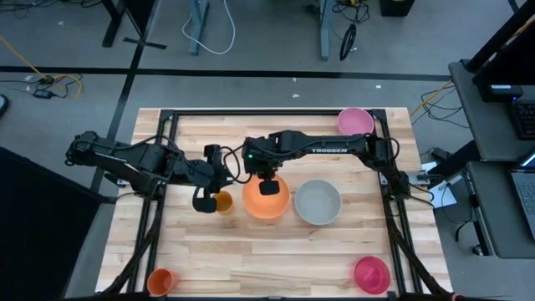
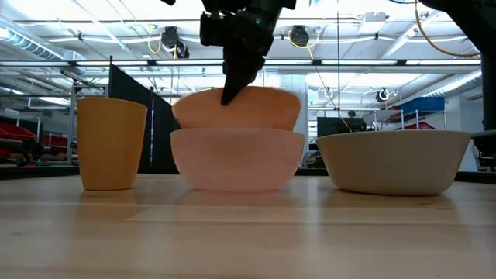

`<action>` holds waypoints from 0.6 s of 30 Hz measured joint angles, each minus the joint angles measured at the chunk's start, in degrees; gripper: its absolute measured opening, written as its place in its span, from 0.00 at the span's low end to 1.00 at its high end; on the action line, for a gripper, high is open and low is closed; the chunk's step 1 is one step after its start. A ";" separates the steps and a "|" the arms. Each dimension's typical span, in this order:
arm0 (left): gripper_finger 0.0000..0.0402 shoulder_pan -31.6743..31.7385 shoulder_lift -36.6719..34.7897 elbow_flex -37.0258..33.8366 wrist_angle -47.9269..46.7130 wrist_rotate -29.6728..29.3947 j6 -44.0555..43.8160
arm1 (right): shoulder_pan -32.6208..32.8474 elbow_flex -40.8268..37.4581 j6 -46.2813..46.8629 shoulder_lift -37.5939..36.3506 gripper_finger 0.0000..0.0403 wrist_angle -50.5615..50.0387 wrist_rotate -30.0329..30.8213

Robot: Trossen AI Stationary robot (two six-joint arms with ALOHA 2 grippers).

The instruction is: Nest bowls inside each other

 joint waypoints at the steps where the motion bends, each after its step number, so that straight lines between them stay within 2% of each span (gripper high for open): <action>1: 0.16 -0.10 0.00 0.00 0.02 0.00 -0.01 | 0.00 0.00 0.11 0.00 0.11 0.09 -0.04; 7: 0.16 -0.30 0.00 0.00 0.21 0.02 -0.02 | -0.07 0.00 1.57 0.00 0.21 0.28 -0.07; 18: 0.16 -0.34 0.00 0.00 1.45 0.41 0.10 | 0.81 0.00 4.44 -1.22 0.32 -5.71 0.97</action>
